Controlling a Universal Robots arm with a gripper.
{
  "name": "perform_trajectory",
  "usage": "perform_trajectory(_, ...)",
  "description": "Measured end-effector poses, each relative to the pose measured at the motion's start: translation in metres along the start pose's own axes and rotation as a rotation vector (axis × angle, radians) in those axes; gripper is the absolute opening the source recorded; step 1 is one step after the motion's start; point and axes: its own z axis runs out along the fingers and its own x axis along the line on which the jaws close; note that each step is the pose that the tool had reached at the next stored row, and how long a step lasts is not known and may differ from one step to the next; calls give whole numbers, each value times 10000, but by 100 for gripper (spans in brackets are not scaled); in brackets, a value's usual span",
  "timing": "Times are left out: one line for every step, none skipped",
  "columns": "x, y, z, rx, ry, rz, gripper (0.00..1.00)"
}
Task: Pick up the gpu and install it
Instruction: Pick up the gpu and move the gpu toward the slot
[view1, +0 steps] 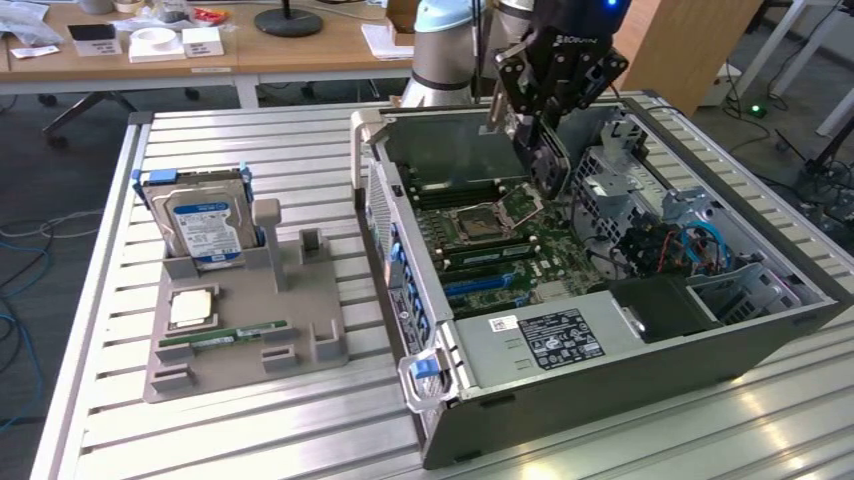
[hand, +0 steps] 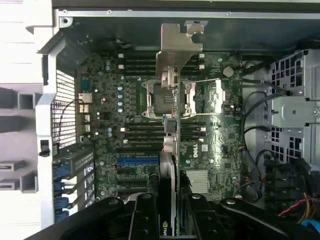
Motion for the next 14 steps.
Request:
perform_trajectory(-32, 1, 1, 0, 0, 0, 26)
perform_trajectory(-63, 2, 2, 0, 0, -1, 26)
perform_trajectory(-96, 3, 3, 0, 0, -1, 26)
perform_trajectory(-129, 4, 4, -1, 0, -1, 26)
perform_trajectory(-160, 5, 4, -1, 0, 0, 26)
perform_trajectory(-194, 6, 5, 0, 0, -1, 26)
perform_trajectory(-225, 7, 5, 1, 0, -1, 26)
perform_trajectory(-277, 9, 7, 0, 0, 0, 26)
perform_trajectory(-302, 9, 8, -1, 0, 0, 26)
perform_trajectory(-326, 10, 9, -1, -1, -1, 26)
perform_trajectory(-350, 11, 9, 1, 0, -1, 26)
perform_trajectory(-390, 12, 10, -1, 0, -1, 26)
perform_trajectory(-408, 13, 11, -1, 0, 0, 26)
perform_trajectory(-440, 14, 11, 0, 0, -1, 26)
